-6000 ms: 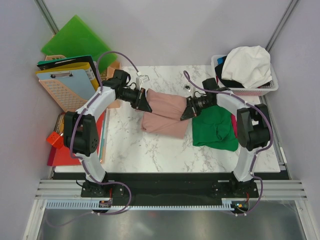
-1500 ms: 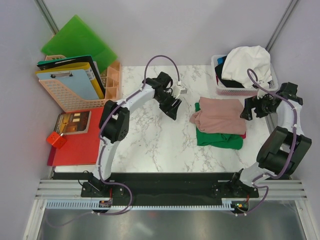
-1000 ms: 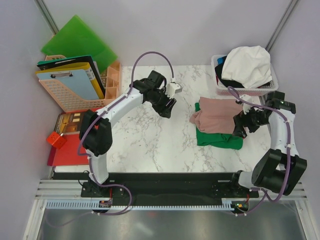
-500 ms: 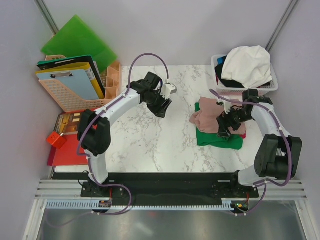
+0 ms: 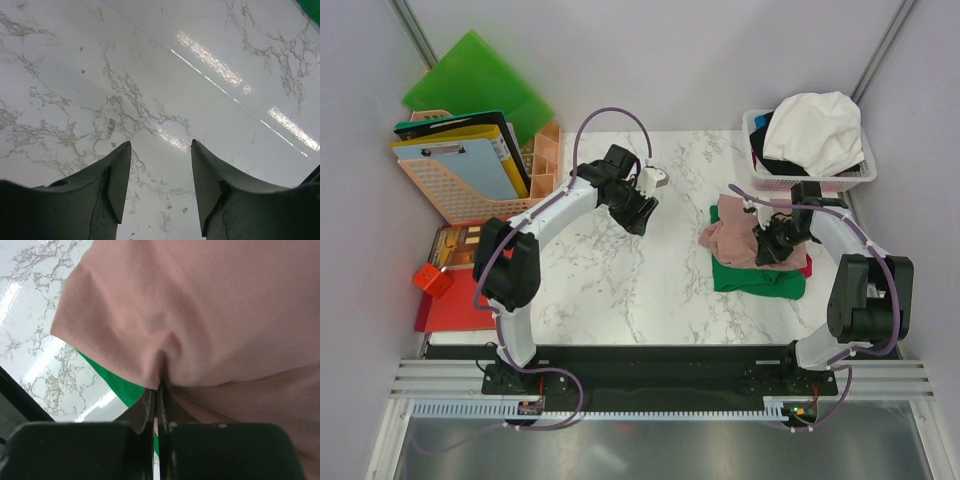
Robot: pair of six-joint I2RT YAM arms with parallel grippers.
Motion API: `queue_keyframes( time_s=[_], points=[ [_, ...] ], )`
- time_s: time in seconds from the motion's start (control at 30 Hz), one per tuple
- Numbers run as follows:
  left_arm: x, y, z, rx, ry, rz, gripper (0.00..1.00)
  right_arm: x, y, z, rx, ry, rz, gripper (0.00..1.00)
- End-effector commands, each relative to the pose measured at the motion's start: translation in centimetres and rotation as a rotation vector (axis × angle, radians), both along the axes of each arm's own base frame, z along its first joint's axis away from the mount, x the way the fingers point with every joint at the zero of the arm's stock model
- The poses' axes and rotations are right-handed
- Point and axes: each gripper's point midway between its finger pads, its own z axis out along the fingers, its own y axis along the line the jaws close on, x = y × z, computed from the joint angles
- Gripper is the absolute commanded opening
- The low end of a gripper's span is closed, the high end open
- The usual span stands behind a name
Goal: Fold and stack the t-shirts
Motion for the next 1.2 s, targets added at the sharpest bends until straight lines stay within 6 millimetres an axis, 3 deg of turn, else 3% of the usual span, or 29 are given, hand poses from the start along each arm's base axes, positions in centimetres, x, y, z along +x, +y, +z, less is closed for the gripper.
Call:
queue_keyframes(
  time_s=[0.0, 0.3, 0.83, 0.87, 0.93, 0.97, 1.1, 1.17],
  points=[
    [1.0, 0.0, 0.9, -0.015, -0.045, 0.0, 0.59, -0.3, 0.0, -0.2, -0.004, -0.005, -0.004, 0.0],
    [1.6, -0.3, 0.2, -0.007, -0.034, 0.004, 0.59, -2.8, -0.2, 2.2, -0.032, -0.022, 0.054, 0.0],
    [2.1, -0.1, -1.0, 0.026, -0.03, 0.008, 0.58, -9.1, -0.1, 3.0, -0.039, 0.066, 0.14, 0.03],
    [2.1, -0.1, -1.1, 0.025, -0.028, 0.007, 0.59, -9.4, -0.2, 2.9, -0.047, 0.068, 0.142, 0.35],
    [2.2, -0.2, -1.2, 0.024, -0.027, 0.007, 0.59, -9.6, -0.4, 2.7, -0.059, 0.073, 0.147, 0.8],
    [2.1, -0.2, -1.3, 0.025, -0.022, 0.006, 0.59, -9.7, -0.5, 2.7, -0.065, 0.074, 0.145, 0.98],
    [2.0, -0.1, -1.5, 0.032, -0.019, 0.001, 0.58, -9.7, -0.8, 3.4, -0.087, 0.058, 0.137, 0.98],
    [1.8, 0.1, -1.6, 0.034, -0.013, 0.0, 0.58, -9.0, -1.0, 5.0, -0.103, -0.012, 0.131, 0.98]
  ],
)
